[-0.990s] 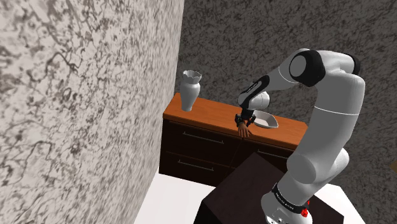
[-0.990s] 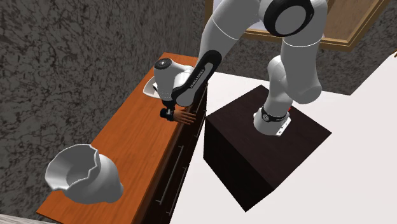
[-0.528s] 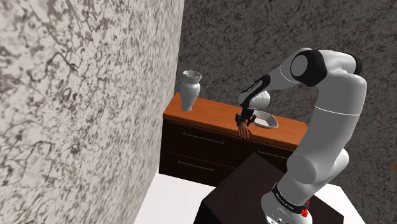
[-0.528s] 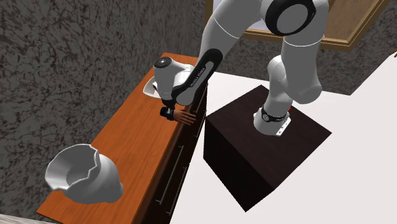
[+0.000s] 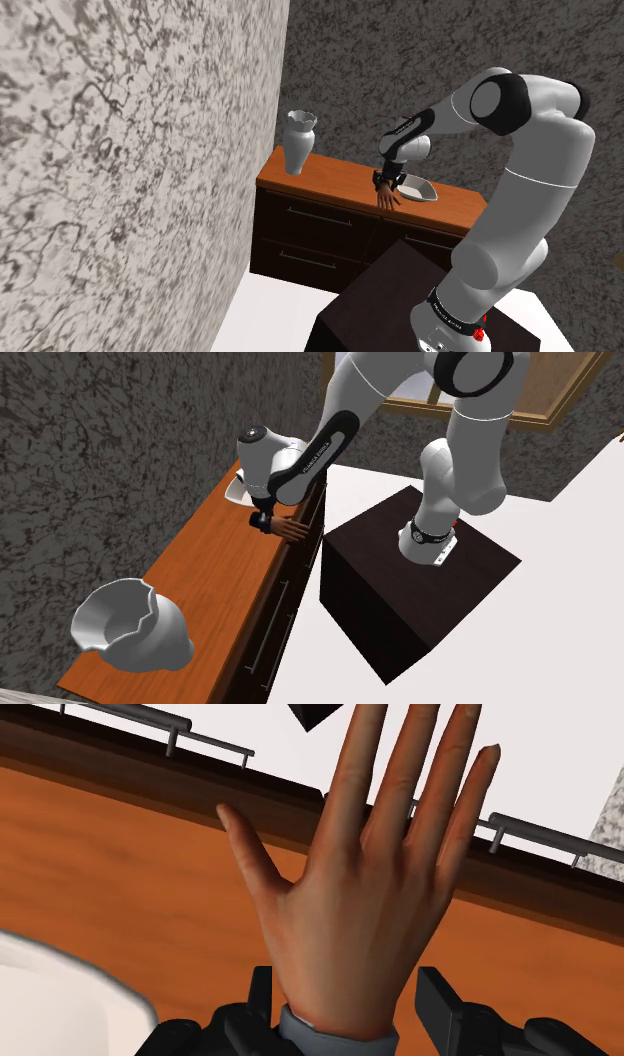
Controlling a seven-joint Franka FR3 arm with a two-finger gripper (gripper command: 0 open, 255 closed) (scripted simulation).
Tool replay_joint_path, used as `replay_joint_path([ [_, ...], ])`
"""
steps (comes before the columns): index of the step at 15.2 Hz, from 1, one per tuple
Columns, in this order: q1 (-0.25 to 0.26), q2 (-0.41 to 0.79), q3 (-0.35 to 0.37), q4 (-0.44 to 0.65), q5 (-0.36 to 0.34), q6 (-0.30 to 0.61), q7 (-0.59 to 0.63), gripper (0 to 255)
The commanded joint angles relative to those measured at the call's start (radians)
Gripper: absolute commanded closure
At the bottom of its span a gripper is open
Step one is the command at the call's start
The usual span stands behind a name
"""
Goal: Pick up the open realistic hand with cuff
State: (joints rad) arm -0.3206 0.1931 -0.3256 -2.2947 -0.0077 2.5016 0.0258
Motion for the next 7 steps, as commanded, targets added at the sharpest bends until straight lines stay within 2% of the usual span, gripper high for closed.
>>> replay_joint_path([
  [1,0.004,-0.024,-0.003,0.0,-0.011,-0.024,0.008,255],
  [7,0.008,-0.068,-0.008,0.012,-0.03,-0.077,0.019,255],
])
